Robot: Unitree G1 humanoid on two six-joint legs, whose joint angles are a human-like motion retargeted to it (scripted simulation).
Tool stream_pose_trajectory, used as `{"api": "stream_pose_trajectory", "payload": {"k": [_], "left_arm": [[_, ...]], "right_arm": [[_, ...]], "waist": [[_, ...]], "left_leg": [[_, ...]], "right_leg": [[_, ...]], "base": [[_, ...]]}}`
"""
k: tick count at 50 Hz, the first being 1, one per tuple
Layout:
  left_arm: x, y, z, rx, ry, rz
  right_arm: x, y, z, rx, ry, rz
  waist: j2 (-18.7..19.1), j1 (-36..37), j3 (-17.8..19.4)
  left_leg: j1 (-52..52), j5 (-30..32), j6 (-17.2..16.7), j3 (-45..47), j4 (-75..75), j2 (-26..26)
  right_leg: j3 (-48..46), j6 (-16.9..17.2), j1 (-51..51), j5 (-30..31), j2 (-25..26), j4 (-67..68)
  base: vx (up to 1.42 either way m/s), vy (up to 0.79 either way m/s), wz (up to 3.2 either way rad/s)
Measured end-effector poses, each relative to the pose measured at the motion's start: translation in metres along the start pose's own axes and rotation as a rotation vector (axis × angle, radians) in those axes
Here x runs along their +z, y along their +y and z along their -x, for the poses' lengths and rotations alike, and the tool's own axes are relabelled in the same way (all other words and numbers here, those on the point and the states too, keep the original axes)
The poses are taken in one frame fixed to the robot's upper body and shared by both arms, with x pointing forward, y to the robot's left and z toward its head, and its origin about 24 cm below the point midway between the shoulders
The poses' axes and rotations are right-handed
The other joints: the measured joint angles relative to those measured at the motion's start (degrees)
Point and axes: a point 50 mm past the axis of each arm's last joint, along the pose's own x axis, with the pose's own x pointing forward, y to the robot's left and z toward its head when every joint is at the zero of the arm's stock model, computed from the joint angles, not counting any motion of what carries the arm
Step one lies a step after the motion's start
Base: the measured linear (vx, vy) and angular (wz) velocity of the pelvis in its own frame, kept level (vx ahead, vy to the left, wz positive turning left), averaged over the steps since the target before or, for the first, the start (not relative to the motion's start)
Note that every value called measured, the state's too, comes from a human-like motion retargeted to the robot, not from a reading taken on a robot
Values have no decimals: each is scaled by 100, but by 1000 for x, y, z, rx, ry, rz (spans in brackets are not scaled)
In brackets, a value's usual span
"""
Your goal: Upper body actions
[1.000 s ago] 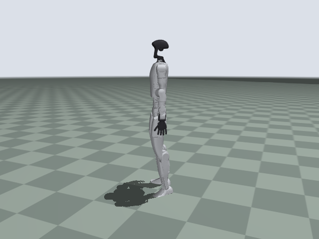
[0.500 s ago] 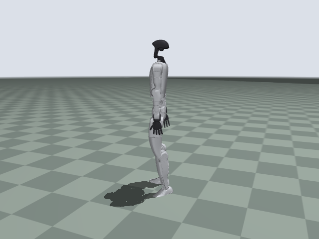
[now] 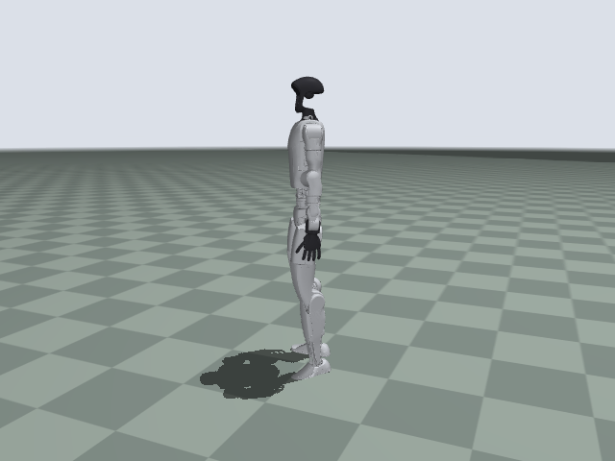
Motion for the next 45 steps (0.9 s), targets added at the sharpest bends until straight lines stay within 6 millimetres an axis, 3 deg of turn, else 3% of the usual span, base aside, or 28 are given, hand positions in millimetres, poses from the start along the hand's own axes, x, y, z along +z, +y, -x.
{"api": "stream_pose_trajectory", "payload": {"k": [9,15,25,35,45], "left_arm": [[13,5,1,10,-42,-15],[9,9,1,21,-27,6],[-6,18,4,77,31,59],[-32,9,4,74,107,127],[-64,-11,5,42,177,217]], "right_arm": [[-13,0,1,-20,25,-6],[-22,-2,1,-30,46,-10],[-26,-9,3,-71,50,-23],[2,-22,3,-121,-44,-50],[56,-21,5,-101,-211,10]], "waist": [[-108,483,161],[-179,964,194],[-363,2160,259],[-501,3391,567],[-524,4253,864]], "left_leg": [[-440,238,55,-1190,209,-333],[-722,554,-46,-2133,217,-669],[-1073,1023,-406,-2885,105,-1091],[-1165,1306,-716,-3491,-28,-1440],[-1171,1419,-717,-3957,-28,-1565]], "right_leg": [[-1267,229,595,-336,-232,41],[-2396,430,1040,-526,-259,14],[-3878,758,1522,-699,-55,-88],[-4718,890,1775,-857,247,-30],[-5013,890,1839,-974,458,44]], "base": [[9,25,123],[1,30,149],[-15,22,155],[-19,6,132],[-12,-1,53]]}}
